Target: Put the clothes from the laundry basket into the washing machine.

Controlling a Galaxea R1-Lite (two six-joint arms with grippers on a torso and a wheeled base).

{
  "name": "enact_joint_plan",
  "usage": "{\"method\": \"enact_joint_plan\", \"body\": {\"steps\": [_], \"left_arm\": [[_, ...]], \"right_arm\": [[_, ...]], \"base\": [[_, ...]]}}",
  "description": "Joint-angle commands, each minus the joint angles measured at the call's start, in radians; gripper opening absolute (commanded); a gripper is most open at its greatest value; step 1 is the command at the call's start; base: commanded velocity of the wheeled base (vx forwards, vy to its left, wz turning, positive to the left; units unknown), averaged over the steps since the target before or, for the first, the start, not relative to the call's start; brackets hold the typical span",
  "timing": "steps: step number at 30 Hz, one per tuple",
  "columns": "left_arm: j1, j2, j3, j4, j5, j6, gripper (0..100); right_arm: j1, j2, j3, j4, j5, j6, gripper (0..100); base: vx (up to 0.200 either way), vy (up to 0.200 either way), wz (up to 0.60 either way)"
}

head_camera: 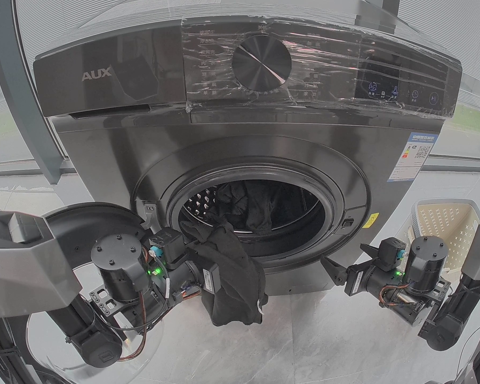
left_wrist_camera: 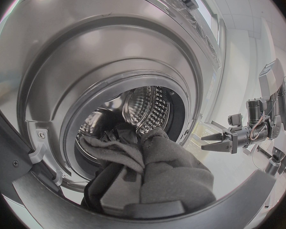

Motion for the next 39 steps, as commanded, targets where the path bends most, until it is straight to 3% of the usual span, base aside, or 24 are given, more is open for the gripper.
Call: {"method": "enact_joint_plan", "body": {"steps": [1, 7, 10, 18, 28, 29, 39], "left_arm": [[-0.019, 0.005, -0.006, -0.01, 0.0, -0.002, 0], [-0.069, 0.072, -0.11, -0.009, 0.002, -0.007, 0], [-0.063, 0.164, -0.177, -0.007, 0.017, 0.012, 0], [-0.025, 0.296, -0.332, -0.006, -0.024, -0.039, 0], [0.0, 0.417, -0.641, 0.019, -0.02, -0.057, 0], [0.009, 0.439, -0.688, 0.056, -0.013, -0.074, 0], [0.052, 0.5, -0.866, 0.33, -0.024, -0.071, 0]], "right_arm": [[0.011, -0.004, -0.001, 0.0, 0.0, 0.0, 100], [0.093, -0.024, 0.005, 0.0, -0.006, 0.001, 100], [0.116, -0.034, 0.011, 0.0, -0.008, 0.001, 100], [0.133, -0.062, 0.026, 0.001, -0.008, 0.001, 100], [0.138, -0.062, 0.026, 0.001, -0.008, 0.001, 100], [0.138, -0.06, 0.026, 0.001, -0.008, 0.001, 100], [0.136, -0.056, 0.025, 0.0, -0.008, 0.001, 100]], "base": [[0.0, 0.0, 0.0], [0.0, 0.0, 0.0], [0.0, 0.0, 0.0], [0.0, 0.0, 0.0], [0.0, 0.0, 0.0], [0.0, 0.0, 0.0], [0.0, 0.0, 0.0]]}}
